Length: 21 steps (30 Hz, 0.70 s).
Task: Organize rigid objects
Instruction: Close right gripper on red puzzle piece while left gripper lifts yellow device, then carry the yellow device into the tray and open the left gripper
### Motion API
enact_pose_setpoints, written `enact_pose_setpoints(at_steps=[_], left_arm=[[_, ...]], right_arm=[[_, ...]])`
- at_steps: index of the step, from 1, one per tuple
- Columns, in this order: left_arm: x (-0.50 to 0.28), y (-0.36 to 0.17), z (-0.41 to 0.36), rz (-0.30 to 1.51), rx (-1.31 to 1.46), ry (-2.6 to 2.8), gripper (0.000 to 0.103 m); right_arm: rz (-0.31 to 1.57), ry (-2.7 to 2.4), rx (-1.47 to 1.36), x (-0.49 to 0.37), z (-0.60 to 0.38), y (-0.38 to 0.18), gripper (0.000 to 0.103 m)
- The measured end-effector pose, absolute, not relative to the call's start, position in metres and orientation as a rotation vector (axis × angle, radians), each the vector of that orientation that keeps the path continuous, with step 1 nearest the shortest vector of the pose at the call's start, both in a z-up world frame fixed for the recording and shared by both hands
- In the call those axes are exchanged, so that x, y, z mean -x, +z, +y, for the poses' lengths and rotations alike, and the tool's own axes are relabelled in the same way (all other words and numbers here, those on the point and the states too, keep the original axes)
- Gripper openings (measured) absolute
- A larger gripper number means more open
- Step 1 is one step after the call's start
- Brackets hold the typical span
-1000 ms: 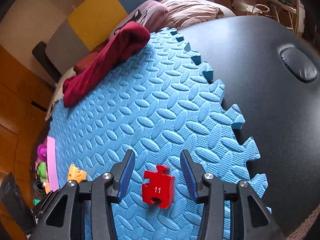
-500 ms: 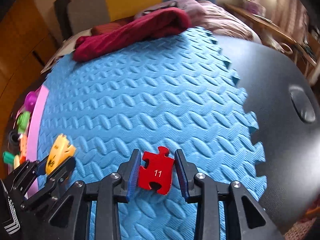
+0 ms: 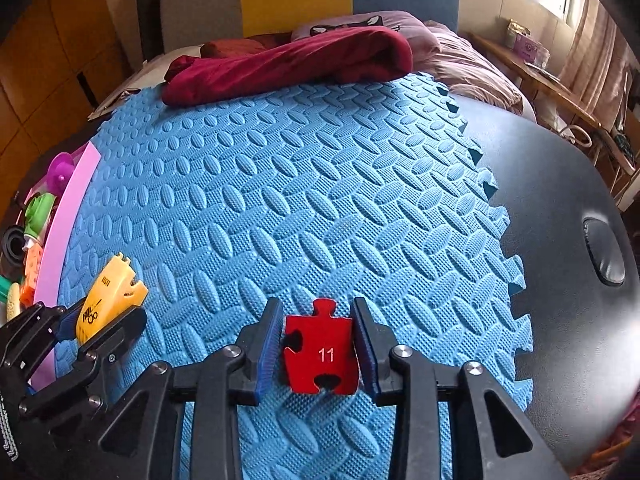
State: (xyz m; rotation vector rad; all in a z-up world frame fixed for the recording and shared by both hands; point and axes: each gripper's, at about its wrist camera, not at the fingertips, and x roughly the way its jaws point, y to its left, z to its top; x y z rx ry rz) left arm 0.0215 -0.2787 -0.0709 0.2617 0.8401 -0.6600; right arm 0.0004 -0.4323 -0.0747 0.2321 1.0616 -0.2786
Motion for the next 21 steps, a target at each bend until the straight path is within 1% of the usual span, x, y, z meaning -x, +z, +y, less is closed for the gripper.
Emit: enact_pose_setpoints(at_steps=[7,11,14,21], left_arm=[[-0.0196,-0.0717,-0.2792,0.829,-0.270,-0.655,0.027],[-0.0191,-0.0719,-0.2804,0.826,-0.273,-0.653,0.027],[-0.0190,-0.0718,-0.2804,0.826,-0.273,-0.653,0.027],[-0.0187,-0.0719,-0.2802,0.824,-0.273,-0.652,0.027]], right_arm=[[1.055,-0.290,-0.230,-0.0023,-0.4330,-0.0754,0.033],[1.056,-0.288,-0.253,-0.0023,-0.4358,-0.0759,0.033],[1.053,-0.282,-0.265,-0.0030,-0.4363,-0.0765,0.037],[1.038,-0.288,-0.245,-0.0021,-0.4339,-0.0767,0.037]])
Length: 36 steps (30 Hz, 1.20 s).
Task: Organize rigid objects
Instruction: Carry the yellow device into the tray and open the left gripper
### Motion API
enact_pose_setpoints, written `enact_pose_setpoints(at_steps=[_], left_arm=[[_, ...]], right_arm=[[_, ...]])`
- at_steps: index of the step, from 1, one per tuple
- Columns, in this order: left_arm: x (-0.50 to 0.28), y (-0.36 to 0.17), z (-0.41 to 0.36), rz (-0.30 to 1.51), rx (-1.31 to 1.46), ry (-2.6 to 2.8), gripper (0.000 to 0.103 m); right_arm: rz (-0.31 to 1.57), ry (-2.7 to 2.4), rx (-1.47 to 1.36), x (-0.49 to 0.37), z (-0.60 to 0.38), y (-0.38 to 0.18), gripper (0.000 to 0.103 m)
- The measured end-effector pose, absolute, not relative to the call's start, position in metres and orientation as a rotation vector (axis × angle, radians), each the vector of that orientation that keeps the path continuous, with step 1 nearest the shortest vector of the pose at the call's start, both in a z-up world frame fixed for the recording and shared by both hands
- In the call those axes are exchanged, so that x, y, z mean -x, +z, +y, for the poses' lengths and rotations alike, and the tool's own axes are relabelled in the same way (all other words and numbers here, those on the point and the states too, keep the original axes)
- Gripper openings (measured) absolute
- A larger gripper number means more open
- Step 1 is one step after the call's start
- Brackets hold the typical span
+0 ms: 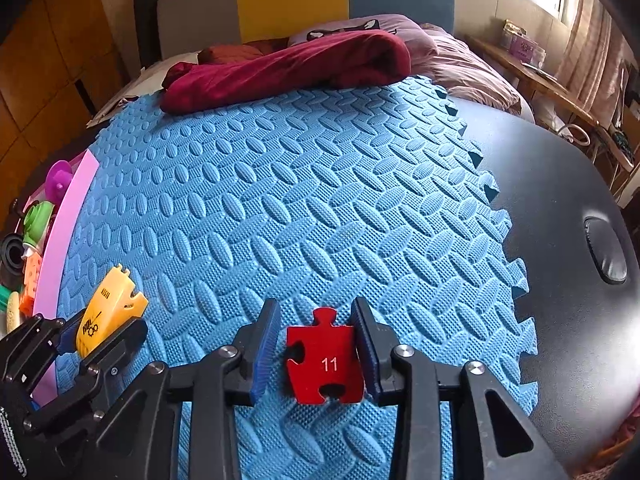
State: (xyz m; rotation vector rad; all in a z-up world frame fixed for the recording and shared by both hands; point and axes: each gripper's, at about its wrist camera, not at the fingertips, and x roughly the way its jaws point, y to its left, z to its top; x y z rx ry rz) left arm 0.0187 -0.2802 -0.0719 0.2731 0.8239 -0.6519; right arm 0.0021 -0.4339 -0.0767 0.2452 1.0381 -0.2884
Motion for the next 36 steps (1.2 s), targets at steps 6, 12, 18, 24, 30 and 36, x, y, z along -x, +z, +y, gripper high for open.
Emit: enact_pose_setpoints(at_steps=[6,12,18,24,30,36], left_arm=[[-0.019,-0.072,-0.280,0.821,-0.275,-0.650,0.027],[-0.019,-0.072,-0.281,0.826,-0.275,-0.651,0.026],[-0.012,-0.063,-0.275,0.799,-0.267,-0.650,0.026],[0.004,-0.043,-0.271,0.761,-0.264,-0.677,0.026],[0.012,-0.025,-0.257,0.744,-0.245,-0.666,0.026],[0.016,-0.010,-0.239,0.723,-0.228,-0.642,0.026]], right_arm=[[1.031,-0.287,-0.188,-0.004,-0.431,-0.077,0.036],[1.020,-0.288,-0.184,-0.006,-0.434,-0.078,0.036],[1.007,-0.283,-0.178,-0.006,-0.434,-0.079,0.036],[0.998,-0.283,-0.170,-0.005,-0.433,-0.078,0.036],[0.991,-0.284,-0.147,-0.004,-0.430,-0.078,0.036],[0.995,-0.284,-0.152,-0.004,-0.430,-0.078,0.036]])
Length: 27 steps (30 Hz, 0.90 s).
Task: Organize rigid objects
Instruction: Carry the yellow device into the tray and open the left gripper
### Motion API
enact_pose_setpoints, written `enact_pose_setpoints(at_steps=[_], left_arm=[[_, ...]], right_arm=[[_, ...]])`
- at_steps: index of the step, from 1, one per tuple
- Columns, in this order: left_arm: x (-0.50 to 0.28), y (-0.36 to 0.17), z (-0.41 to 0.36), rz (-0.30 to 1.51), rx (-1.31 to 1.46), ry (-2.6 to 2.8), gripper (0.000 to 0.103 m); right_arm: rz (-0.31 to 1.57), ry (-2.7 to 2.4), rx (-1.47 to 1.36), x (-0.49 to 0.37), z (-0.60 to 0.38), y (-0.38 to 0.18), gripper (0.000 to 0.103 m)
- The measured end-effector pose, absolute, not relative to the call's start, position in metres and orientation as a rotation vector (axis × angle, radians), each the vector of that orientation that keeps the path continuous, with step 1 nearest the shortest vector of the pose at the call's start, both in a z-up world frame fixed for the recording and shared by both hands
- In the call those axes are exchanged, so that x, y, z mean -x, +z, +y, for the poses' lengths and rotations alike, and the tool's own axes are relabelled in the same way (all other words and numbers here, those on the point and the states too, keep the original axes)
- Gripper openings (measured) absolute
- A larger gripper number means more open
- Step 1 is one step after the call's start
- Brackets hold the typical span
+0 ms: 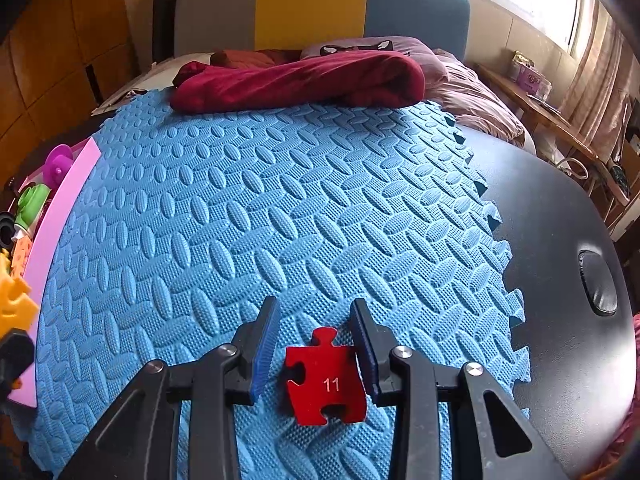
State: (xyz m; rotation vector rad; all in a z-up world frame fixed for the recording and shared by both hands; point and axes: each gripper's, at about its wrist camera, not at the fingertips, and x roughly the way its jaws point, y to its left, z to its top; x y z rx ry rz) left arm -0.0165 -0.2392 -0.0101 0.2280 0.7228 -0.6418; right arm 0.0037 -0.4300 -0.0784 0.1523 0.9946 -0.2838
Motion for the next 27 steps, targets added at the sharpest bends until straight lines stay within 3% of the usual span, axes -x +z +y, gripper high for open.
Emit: enact_pose_setpoints(at_steps=[17,27], left_arm=[[-0.004,0.001,-0.171,0.723,-0.156,-0.507,0.026],[-0.013,-0.009,-0.147,0.748,-0.141,-0.446,0.026]], right_arm=[[0.991,-0.287,-0.121,-0.003,-0.428,-0.078,0.035],[0.990,-0.277,-0.096,-0.004,-0.424,-0.078,0.029]])
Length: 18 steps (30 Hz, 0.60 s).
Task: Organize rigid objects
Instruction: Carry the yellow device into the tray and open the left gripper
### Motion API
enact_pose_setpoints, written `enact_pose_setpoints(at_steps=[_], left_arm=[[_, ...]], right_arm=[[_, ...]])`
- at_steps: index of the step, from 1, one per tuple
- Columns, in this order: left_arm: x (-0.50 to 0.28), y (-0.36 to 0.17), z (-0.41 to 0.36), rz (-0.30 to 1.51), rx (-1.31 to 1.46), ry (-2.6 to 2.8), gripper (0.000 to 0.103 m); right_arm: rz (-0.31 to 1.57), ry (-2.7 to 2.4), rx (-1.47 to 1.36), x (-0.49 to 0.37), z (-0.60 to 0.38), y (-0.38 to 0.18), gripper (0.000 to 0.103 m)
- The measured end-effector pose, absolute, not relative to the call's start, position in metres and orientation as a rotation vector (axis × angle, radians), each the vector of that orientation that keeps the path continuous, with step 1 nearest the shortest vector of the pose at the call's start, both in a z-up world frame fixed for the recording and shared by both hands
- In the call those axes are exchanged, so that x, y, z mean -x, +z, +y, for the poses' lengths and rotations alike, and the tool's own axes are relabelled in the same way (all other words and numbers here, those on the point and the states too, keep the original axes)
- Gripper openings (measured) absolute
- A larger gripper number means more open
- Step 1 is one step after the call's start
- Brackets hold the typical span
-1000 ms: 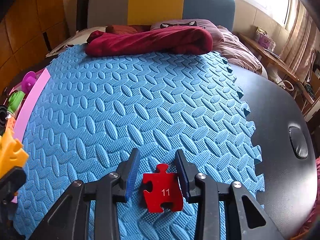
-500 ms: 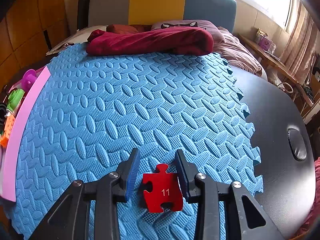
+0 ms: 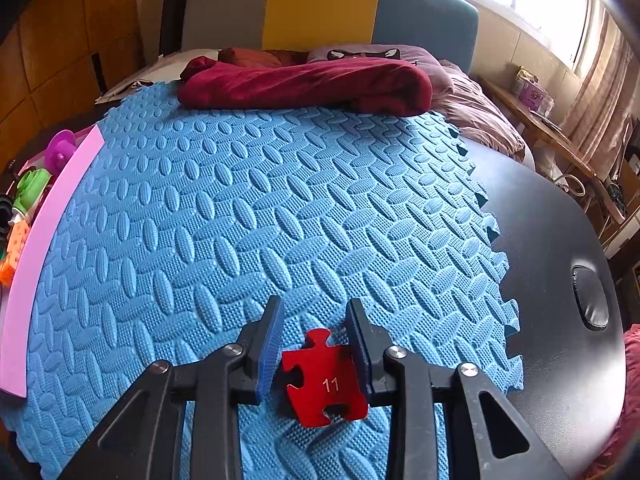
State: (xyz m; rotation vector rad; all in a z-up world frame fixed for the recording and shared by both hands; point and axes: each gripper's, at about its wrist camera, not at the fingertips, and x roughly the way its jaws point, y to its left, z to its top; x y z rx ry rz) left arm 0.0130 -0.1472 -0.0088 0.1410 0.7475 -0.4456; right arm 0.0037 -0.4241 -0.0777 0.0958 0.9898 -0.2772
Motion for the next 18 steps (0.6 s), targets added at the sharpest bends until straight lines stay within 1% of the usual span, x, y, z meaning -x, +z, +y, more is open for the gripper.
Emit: enact_pose_setpoints(at_steps=[7,13,15,18], left_arm=[[-0.017,-0.008,-0.132,0.748,-0.120,-0.430,0.026],[-0.032,0.004,-0.077,0.753,-0.019,-0.376,0.026],[-0.033,0.004,-0.055,0.755,-0.005,-0.350,0.026],[-0.030,0.001,-0.034,0.775,0.029,-0.359,0.026]], right_arm=[[0.997,-0.273,-0.112,-0.003,-0.425,-0.078,0.028],[0.999,-0.273,-0.103,-0.004,-0.424,-0.078,0.028],[0.999,-0.268,-0.103,-0.004,-0.423,-0.078,0.025],[0.999,-0.267,-0.092,-0.003,-0.421,-0.078,0.024]])
